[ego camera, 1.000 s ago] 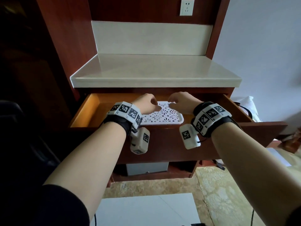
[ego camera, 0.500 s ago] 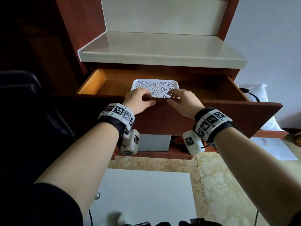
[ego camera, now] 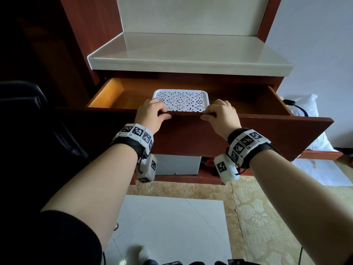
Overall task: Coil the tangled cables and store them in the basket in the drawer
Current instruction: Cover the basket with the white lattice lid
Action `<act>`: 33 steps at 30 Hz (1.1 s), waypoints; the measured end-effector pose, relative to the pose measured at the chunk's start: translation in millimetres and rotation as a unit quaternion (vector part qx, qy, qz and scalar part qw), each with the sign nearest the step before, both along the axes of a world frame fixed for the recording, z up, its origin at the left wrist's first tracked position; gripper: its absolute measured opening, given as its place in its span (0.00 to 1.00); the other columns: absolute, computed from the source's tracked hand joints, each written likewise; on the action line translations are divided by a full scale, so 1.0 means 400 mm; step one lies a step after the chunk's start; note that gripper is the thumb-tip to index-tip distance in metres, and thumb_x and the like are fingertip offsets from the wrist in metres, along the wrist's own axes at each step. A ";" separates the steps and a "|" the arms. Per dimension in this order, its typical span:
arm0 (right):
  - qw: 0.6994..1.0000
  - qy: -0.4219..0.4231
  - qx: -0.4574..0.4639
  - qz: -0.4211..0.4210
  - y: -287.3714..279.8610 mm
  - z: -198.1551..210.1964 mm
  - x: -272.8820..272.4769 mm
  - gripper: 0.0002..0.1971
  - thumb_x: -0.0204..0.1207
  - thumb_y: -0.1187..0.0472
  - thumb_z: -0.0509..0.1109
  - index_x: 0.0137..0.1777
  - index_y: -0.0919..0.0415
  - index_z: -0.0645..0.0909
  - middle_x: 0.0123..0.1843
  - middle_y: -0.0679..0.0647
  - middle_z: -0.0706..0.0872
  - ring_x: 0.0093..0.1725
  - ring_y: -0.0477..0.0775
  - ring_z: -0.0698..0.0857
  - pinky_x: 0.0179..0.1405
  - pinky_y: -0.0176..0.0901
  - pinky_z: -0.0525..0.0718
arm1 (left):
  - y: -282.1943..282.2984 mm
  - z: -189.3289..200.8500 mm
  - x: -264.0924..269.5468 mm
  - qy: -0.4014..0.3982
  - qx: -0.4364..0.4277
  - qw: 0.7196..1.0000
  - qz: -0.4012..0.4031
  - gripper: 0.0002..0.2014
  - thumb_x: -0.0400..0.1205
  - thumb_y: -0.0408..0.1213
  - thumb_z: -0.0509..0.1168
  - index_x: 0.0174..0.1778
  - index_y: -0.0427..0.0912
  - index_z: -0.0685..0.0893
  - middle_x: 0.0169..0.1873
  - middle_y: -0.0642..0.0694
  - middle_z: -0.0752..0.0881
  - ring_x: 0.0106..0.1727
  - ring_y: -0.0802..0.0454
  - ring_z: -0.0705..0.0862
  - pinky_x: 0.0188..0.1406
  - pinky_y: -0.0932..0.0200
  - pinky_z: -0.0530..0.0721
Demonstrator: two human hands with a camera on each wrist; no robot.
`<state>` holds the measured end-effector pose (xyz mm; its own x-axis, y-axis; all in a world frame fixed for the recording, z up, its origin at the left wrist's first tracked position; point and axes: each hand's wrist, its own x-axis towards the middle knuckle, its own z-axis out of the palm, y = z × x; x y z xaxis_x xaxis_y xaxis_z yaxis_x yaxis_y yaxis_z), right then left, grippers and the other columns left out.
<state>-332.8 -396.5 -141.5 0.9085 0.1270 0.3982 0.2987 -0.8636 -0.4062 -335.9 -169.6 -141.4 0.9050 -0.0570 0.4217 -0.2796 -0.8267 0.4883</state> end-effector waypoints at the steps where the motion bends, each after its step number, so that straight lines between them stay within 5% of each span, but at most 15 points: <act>1: 1.000 0.000 -0.001 -0.001 0.000 0.000 0.008 0.10 0.75 0.54 0.72 0.50 0.59 0.88 0.50 0.56 0.81 0.56 0.60 0.75 0.52 0.48 0.68 | -0.001 0.000 0.009 0.000 0.001 1.000 0.001 0.10 0.76 0.40 0.74 0.43 0.35 0.85 0.48 0.42 0.83 0.55 0.42 0.77 0.52 0.49 0.74; 11: 1.000 0.011 0.006 -0.015 0.002 0.007 0.138 0.09 0.76 0.56 0.72 0.50 0.59 0.87 0.48 0.55 0.79 0.55 0.60 0.74 0.50 0.46 0.65 | -0.012 0.008 0.144 0.022 0.002 1.000 0.003 0.11 0.77 0.39 0.73 0.44 0.34 0.84 0.43 0.49 0.75 0.55 0.43 0.75 0.52 0.48 0.74; 19: 0.999 0.020 -0.040 -0.027 0.003 0.016 0.293 0.10 0.78 0.54 0.70 0.52 0.59 0.86 0.51 0.56 0.79 0.57 0.60 0.73 0.56 0.49 0.62 | -0.002 0.019 0.326 0.032 0.036 0.999 -0.023 0.12 0.77 0.42 0.73 0.44 0.35 0.84 0.51 0.42 0.81 0.60 0.41 0.75 0.51 0.52 0.68; 25: 0.994 0.019 -0.094 -0.044 0.012 0.030 0.392 0.10 0.78 0.53 0.68 0.52 0.57 0.86 0.53 0.55 0.80 0.59 0.59 0.74 0.58 0.48 0.61 | 0.009 0.029 0.449 -0.008 0.115 0.990 -0.078 0.13 0.77 0.41 0.72 0.50 0.35 0.83 0.50 0.41 0.81 0.53 0.41 0.78 0.44 0.55 0.67; 28: 0.992 -0.011 -0.114 -0.046 0.013 0.029 0.428 0.09 0.77 0.55 0.70 0.51 0.59 0.87 0.61 0.56 0.78 0.63 0.60 0.72 0.59 0.51 0.61 | 0.013 0.020 0.487 -0.064 0.149 0.984 -0.079 0.20 0.74 0.41 0.75 0.57 0.35 0.81 0.55 0.39 0.78 0.55 0.40 0.79 0.53 0.48 0.75; 31: 0.989 -0.047 -0.120 -0.073 0.019 0.019 0.453 0.09 0.75 0.54 0.71 0.51 0.57 0.88 0.71 0.56 0.73 0.71 0.60 0.67 0.65 0.54 0.59 | 0.015 0.025 0.517 -0.099 0.190 0.976 -0.048 0.33 0.70 0.45 0.78 0.69 0.37 0.76 0.67 0.36 0.73 0.68 0.36 0.73 0.65 0.42 0.71; 33: 0.984 -0.059 -0.133 -0.104 0.026 0.013 0.466 0.16 0.75 0.52 0.71 0.62 0.53 0.83 0.76 0.55 0.67 0.75 0.60 0.63 0.70 0.57 0.56 | 0.013 0.038 0.536 -0.083 0.218 0.972 -0.028 0.43 0.70 0.50 0.77 0.78 0.41 0.67 0.76 0.35 0.65 0.78 0.36 0.63 0.72 0.40 0.64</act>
<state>-146.2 -386.2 -136.3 0.8752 0.0578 0.4803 0.1361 -0.9821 -0.1298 -121.6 -164.5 -126.2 0.8168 -0.3112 0.4859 -0.3758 -0.9259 0.0387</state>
